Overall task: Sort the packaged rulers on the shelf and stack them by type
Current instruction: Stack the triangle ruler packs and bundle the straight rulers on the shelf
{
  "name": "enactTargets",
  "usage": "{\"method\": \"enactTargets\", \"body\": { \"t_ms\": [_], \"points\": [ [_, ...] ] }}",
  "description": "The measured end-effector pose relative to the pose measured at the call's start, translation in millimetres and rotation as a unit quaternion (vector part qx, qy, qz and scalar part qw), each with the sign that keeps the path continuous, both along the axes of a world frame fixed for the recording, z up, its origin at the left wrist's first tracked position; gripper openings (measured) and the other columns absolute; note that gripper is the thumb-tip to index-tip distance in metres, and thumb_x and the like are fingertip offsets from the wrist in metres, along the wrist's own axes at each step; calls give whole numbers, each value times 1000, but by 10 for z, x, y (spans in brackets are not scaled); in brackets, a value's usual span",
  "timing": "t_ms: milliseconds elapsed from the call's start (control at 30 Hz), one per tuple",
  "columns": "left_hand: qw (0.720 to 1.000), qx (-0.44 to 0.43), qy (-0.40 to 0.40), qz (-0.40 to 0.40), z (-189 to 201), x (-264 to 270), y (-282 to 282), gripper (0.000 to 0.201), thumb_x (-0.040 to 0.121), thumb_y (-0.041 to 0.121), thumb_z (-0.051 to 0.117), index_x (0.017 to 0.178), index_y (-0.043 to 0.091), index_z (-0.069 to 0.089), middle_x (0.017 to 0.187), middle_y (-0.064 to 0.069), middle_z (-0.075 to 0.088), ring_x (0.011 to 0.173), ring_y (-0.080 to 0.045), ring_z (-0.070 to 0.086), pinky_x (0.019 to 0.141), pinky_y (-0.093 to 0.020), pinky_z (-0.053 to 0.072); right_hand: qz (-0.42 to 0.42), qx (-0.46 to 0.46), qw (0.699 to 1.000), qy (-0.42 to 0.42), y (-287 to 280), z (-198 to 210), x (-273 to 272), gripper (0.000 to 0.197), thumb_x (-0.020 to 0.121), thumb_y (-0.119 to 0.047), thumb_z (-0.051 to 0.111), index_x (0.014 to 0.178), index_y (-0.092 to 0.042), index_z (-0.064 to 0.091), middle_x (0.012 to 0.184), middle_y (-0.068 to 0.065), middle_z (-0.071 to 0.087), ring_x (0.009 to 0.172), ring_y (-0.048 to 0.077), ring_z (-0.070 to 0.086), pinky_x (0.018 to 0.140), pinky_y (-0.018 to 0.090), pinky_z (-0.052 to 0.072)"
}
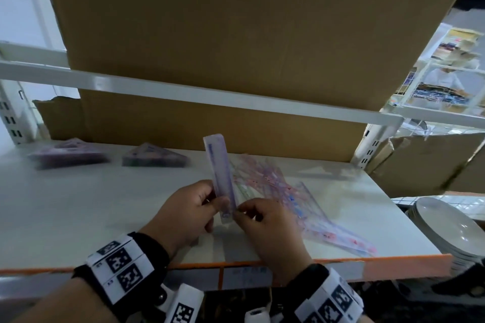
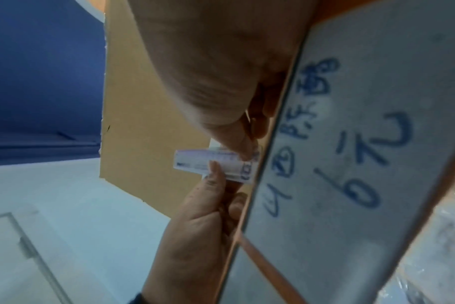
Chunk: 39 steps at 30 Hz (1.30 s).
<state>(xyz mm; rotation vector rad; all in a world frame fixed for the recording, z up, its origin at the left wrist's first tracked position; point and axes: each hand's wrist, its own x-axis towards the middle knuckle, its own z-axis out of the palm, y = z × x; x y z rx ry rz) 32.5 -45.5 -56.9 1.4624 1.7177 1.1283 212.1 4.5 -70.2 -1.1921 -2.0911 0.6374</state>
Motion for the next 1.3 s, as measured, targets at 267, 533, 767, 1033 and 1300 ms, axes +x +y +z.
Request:
{"method": "enactTargets", "body": {
  "t_ms": [267,533,767,1033,1300],
  "points": [
    [989,15,131,-65,-21,32,-2,18,98,39,52,104,23,59,90,0,65,79,-15,60,73,-41,53,73,133,979,-136,-94,-43,-65,33,95,-38,42,95,-20,70,82,5,61,83,26,56,66,36,38],
    [989,18,134,-67,-87,-18,8,20,93,53,52,98,34,58,86,15,67,77,2,60,71,-28,54,-59,83,986,-132,301,484,394,14,83,-41,55,79,-31,65,71,-13,65,63,4,57,54,24,42],
    [986,28,140,-85,-64,-24,-2,22,94,53,50,102,35,59,89,12,68,79,-5,62,72,-35,55,-132,-168,883,-419,1405,721,939,37,84,-46,71,83,-10,72,78,1,72,68,15,65,60,26,52],
    [988,16,120,-94,-45,-1,-13,20,96,49,51,108,35,60,96,14,70,85,-4,64,79,-38,55,-78,-229,832,-500,1699,505,950,40,68,-56,66,50,-20,65,53,-7,66,47,10,60,56,22,46],
    [989,12,118,-86,-44,-4,-14,18,95,50,53,106,37,60,92,16,70,82,0,64,76,-34,56,-158,-164,832,-505,1788,395,1332,65,60,-83,60,68,-18,67,71,-2,68,73,19,65,72,29,52]
  ]
}}
